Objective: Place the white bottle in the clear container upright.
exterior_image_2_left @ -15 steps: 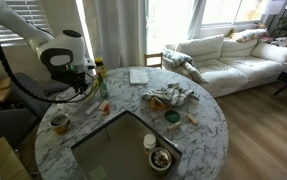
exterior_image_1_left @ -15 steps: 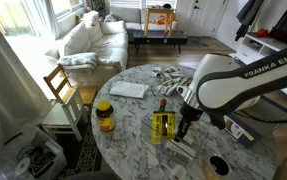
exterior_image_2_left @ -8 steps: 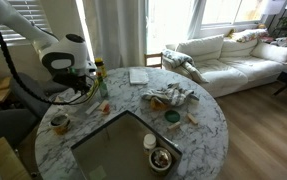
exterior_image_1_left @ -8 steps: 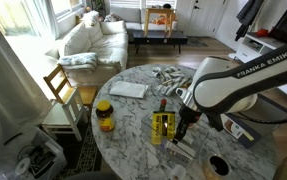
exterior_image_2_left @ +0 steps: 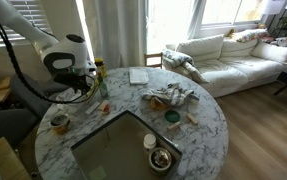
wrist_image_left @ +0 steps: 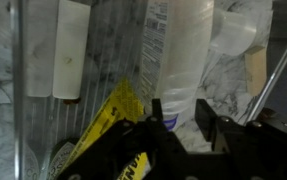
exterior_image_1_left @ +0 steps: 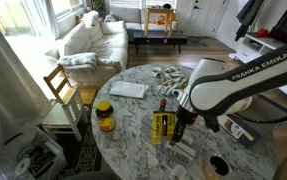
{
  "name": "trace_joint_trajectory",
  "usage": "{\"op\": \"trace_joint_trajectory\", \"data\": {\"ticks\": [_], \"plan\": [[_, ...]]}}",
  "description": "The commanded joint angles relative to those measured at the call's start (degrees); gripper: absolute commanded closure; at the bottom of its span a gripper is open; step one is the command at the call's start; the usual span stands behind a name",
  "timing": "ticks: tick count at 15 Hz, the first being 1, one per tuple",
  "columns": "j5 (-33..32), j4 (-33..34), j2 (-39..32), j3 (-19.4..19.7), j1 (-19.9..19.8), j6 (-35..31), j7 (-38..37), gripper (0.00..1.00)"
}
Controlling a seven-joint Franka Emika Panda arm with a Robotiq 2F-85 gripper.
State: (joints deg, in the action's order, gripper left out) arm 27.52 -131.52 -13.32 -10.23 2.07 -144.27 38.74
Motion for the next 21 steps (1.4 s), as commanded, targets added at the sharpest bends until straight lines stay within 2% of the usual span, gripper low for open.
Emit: {"op": "trace_joint_trajectory", "data": {"ticks": [1, 5, 9, 15, 21], "plan": [[-1.71, 1.02, -2.11, -0.76, -0.43, -0.46, -0.31, 0.62], [-2.58, 1.72, -3.15, -0.92, -0.56, -0.28, -0.75, 0.63], [-4.41, 1.96, -3.82, -0.87, -0.67, -0.14, -1.3, 0.43], [-12.79, 1.87, -4.26, 0.77, -0.16, 0.37, -7.99, 0.46], [-17.57, 2.24, -4.62, 0.88, -0.27, 1.27, -12.17, 0.42]]}}
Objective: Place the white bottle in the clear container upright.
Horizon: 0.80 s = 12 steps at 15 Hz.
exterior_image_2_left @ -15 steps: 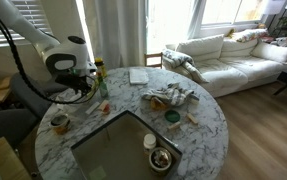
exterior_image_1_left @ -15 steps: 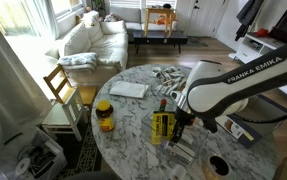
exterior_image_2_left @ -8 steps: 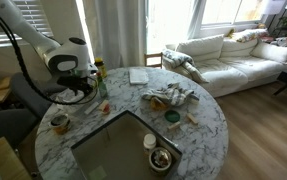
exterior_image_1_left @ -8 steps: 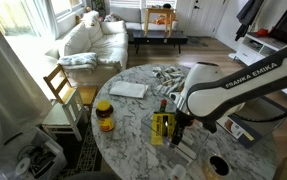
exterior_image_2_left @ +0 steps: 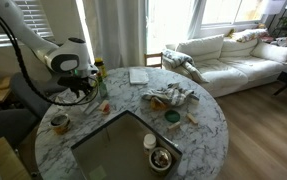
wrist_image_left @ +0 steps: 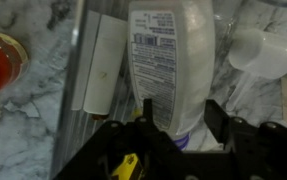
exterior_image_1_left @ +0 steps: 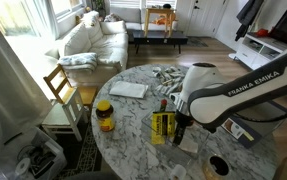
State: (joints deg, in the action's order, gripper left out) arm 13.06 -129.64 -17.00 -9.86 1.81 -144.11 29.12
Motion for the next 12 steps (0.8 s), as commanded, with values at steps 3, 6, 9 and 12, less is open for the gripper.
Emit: {"op": "trace_joint_trajectory", "data": {"ticks": [3, 6, 9, 12], "plan": [[-5.03, 0.24, -0.61, 0.91, 0.01, 1.04, -4.52, 0.26], [-6.99, -0.12, 0.2, 1.66, -0.16, 0.82, -6.3, 0.0], [-7.78, 0.07, 0.05, 1.82, -0.25, 1.08, -6.19, 0.02], [-7.57, 0.38, -0.64, 1.29, -0.16, 0.99, -5.27, 0.28]]}}
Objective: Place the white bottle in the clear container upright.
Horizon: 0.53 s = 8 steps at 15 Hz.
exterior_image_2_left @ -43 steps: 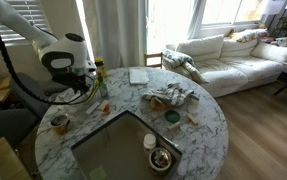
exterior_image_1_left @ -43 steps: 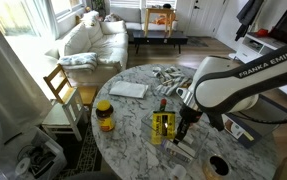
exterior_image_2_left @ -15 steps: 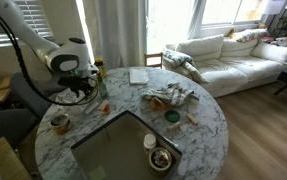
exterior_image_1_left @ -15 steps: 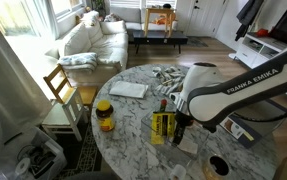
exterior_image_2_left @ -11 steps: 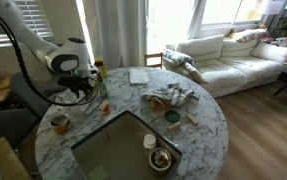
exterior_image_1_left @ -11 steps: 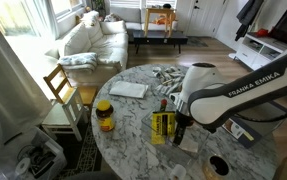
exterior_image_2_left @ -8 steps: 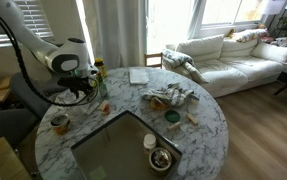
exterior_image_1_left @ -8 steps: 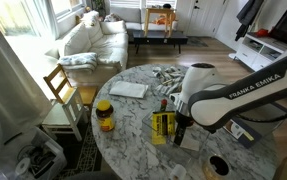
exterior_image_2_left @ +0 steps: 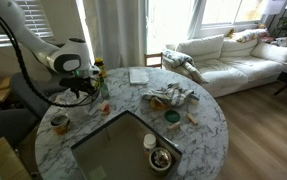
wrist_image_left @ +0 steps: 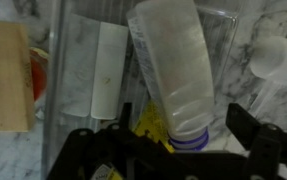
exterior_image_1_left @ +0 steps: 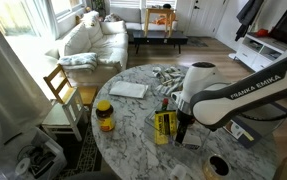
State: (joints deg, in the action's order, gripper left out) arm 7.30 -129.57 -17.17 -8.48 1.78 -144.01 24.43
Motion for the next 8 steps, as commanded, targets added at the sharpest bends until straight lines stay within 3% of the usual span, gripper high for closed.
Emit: {"op": "trace_joint_trajectory", "data": {"ticks": [1, 6, 8], "plan": [[-1.84, 0.42, -0.53, -0.23, -0.11, 0.8, -0.31, 0.36], [-3.07, 0.52, -0.36, -0.59, 0.06, 0.97, 0.54, 0.76], [-3.51, 0.42, 0.1, -0.62, -0.11, 1.09, 0.84, 0.8]]}}
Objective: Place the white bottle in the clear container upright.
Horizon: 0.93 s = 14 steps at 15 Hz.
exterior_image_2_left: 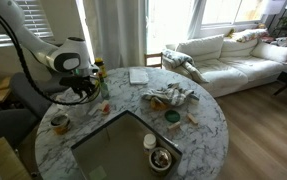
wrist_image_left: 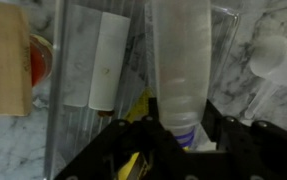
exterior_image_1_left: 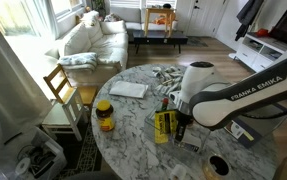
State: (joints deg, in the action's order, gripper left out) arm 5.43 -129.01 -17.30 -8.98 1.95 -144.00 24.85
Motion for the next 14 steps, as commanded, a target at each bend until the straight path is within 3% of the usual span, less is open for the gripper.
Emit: {"op": "trace_joint_trajectory", "data": {"ticks": [1, 8, 10, 14], "plan": [[-1.21, -0.46, 0.79, -0.3, -0.64, 1.25, 1.05, 0.8], [11.19, -6.7, 8.82, -2.98, -6.11, 1.48, 15.97, 0.8], [16.86, -9.23, 12.15, -2.59, -6.41, 1.56, 19.56, 0.8], [23.15, -13.68, 18.27, -0.08, -4.51, 1.63, 19.31, 0.8]]}}
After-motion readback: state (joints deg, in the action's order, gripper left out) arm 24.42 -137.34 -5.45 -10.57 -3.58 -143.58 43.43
